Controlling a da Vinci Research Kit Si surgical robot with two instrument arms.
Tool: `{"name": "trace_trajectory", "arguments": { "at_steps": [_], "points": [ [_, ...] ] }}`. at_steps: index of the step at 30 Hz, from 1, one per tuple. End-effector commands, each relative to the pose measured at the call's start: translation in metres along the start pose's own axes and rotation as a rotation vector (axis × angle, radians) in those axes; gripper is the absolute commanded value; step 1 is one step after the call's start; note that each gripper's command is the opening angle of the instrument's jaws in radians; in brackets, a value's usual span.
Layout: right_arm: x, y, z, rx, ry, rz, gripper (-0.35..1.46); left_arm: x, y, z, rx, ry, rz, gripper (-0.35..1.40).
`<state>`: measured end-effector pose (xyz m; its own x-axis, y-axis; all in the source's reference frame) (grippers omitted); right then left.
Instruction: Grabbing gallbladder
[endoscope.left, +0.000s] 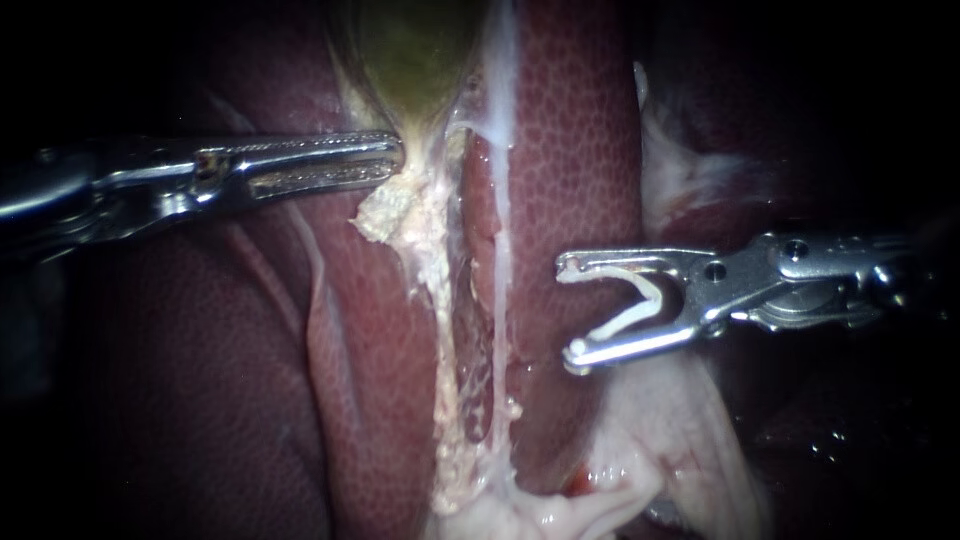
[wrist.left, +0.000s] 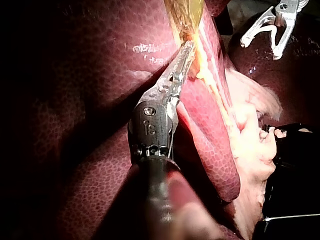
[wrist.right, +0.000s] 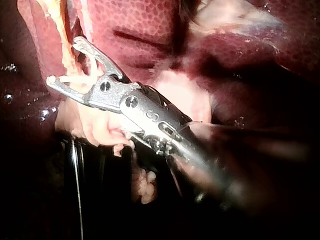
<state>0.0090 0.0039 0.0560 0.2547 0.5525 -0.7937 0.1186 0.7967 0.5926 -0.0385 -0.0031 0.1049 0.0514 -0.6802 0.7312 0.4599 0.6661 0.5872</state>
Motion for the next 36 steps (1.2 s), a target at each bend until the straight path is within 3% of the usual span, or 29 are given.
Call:
{"name": "trace_trajectory", "arguments": {
  "at_steps": [1, 9, 15, 25, 36],
  "points": [
    [0.0000, 0.0000, 0.0000, 0.000, 0.000, 0.000, 0.59, 0.0000, 0.0000, 0.0000, 0.000, 0.000, 0.001, -0.35],
    [0.0001, -0.0001, 0.0000, 0.000, 0.000, 0.000, 0.59, -0.0002, -0.0004, -0.0002, 0.000, 0.000, 0.000, -0.35],
    [0.0001, -0.0001, -0.0001, 0.001, 0.000, 0.000, 0.59, -0.0004, -0.0008, -0.0007, 0.001, 0.000, 0.000, -0.05],
    [0.0001, -0.0001, -0.0001, 0.001, 0.000, 0.000, 0.59, -0.0017, -0.0013, -0.0029, 0.010, -0.003, -0.005, 0.26],
    [0.0000, -0.0001, -0.0002, 0.001, 0.000, 0.000, 0.59, -0.0019, -0.0023, -0.0053, 0.015, -0.007, -0.010, 0.37]
  ]
}}
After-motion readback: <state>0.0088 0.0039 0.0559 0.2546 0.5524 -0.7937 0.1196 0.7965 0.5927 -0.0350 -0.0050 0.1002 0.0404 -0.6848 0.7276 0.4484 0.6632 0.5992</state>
